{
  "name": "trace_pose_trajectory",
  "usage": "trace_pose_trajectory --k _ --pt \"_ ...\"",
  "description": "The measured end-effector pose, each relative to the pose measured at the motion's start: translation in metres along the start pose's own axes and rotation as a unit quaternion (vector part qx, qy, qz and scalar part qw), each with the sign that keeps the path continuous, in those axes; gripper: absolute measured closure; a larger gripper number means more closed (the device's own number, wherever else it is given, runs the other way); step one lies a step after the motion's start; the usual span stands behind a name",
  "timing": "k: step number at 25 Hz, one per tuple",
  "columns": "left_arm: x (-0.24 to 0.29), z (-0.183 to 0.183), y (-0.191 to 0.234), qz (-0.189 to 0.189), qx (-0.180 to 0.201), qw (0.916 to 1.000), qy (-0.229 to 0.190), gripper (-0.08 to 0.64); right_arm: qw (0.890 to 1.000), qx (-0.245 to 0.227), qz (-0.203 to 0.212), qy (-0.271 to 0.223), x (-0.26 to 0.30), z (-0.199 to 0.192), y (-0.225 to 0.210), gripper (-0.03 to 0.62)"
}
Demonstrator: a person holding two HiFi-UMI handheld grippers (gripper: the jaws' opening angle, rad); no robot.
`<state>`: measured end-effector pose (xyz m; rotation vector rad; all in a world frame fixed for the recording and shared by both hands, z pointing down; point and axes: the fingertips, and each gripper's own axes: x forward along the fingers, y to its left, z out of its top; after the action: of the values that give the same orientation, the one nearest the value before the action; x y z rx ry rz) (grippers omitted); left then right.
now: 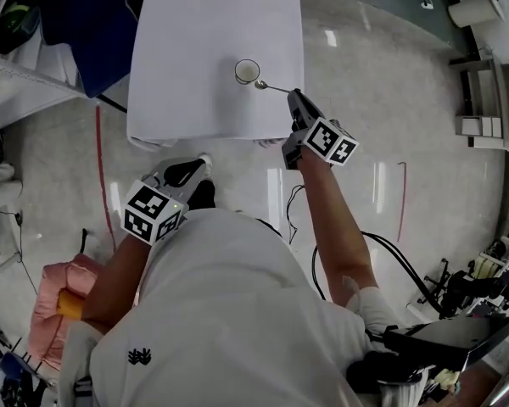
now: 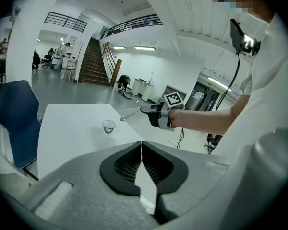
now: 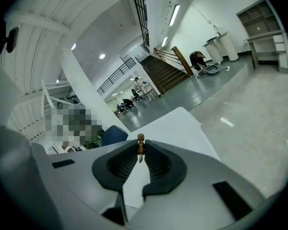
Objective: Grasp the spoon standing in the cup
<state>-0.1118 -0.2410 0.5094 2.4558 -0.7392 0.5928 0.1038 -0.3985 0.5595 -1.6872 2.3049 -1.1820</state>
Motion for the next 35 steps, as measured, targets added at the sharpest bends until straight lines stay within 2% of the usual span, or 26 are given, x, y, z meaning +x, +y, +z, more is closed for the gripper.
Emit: trace_pose_trajectory --k 13,26,35 --pt "0.004 0.003 -0.09 0.025 0.018 0.9989 -0.035 0.548 0.999 0.011 0.049 0.001 -0.155 -0.017 0.006 0.54" --pt "-0.003 -0.039 -0.145 0.051 0.005 0.998 -0.037 0.548 0.997 0.028 0.075 0.014 -0.259 -0.065 0.008 0.54" --pt "-0.008 -0.064 -0.181 0.063 0.009 0.9975 -0.033 0.548 0.995 0.028 0.092 0.023 -0.303 -0.086 0.007 0.54"
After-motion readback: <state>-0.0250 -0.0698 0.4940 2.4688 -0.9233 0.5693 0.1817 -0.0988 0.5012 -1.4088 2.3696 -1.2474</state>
